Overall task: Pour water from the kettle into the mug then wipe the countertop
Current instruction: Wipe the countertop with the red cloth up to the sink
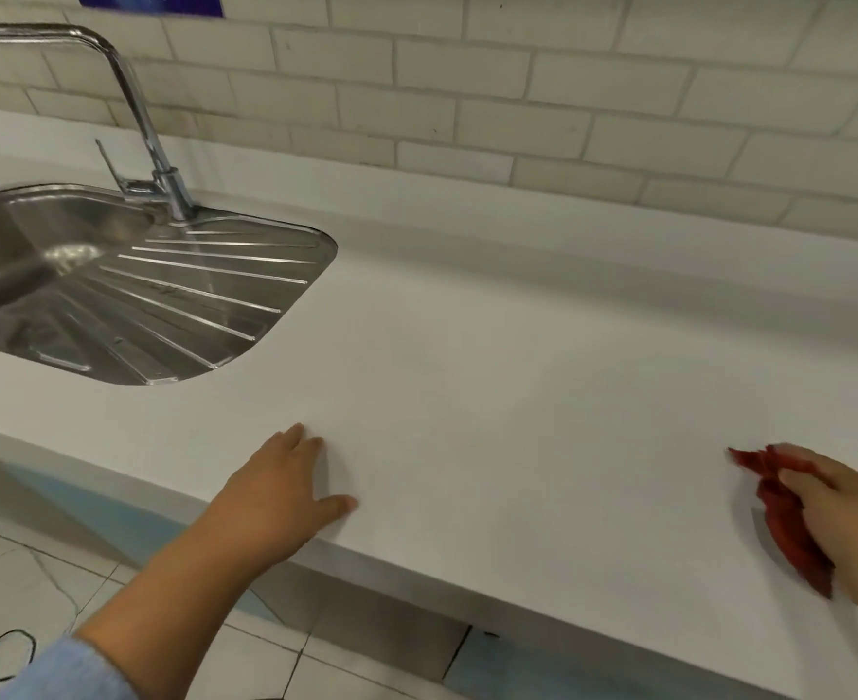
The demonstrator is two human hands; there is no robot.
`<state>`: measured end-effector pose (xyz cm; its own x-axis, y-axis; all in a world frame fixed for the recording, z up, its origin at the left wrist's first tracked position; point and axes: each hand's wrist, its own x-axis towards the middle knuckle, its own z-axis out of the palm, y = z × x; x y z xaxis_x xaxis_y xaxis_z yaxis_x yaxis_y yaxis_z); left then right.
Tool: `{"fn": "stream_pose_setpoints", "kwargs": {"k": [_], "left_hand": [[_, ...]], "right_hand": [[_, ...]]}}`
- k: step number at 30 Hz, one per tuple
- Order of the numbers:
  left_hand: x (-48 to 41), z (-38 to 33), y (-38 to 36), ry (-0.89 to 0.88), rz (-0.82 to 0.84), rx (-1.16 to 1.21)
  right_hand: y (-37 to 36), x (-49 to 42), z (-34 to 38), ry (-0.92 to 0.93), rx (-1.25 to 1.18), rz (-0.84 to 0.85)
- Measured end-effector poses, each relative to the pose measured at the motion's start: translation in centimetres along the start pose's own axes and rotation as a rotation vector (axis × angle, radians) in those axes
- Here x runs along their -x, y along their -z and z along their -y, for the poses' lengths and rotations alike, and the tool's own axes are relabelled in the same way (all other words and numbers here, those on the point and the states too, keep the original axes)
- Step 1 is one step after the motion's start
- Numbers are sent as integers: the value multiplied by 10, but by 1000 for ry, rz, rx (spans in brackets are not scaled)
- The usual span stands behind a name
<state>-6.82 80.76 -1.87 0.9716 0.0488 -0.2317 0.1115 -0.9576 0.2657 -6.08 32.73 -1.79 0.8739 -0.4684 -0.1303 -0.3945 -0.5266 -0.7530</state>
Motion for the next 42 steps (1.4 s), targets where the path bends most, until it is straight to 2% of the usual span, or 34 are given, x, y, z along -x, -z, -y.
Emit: {"fn": "stream_pose_setpoints", "kwargs": {"k": [2,4,8,13,16,20,23,25,27,30,34,37,42], "left_hand": [[3,-4,-3,-1,7,-38],[4,-4,-4,3,-2,-50],[8,-1,-7,-7,-37,-58],[11,2,-11,-22,-69,-39],[11,7,-14,-48,-96,-32],[10,16,-18,-68,-101,-11],[9,23,-18,-89,-89,2],[8,29,-14,-119,-78,14],[5,35,-9,-149,-78,36],[-2,45,0,-129,-129,102],[-16,61,11,18,-160,50],[-21,68,13,78,-124,22],[-25,69,14,86,-83,-20]], "right_hand": [[1,8,-22,214,390,26],[-6,14,-29,272,575,-22],[-39,35,-9,289,532,-31],[-123,83,49,579,489,74],[-177,104,86,664,486,93],[-234,114,134,701,387,163],[-252,112,164,638,105,246],[-242,99,176,528,-138,211],[-219,75,174,466,-226,128],[-170,25,149,371,-134,41],[-137,-13,115,217,239,-18],[-166,0,115,373,448,-54],[-244,33,166,626,455,23]]}}
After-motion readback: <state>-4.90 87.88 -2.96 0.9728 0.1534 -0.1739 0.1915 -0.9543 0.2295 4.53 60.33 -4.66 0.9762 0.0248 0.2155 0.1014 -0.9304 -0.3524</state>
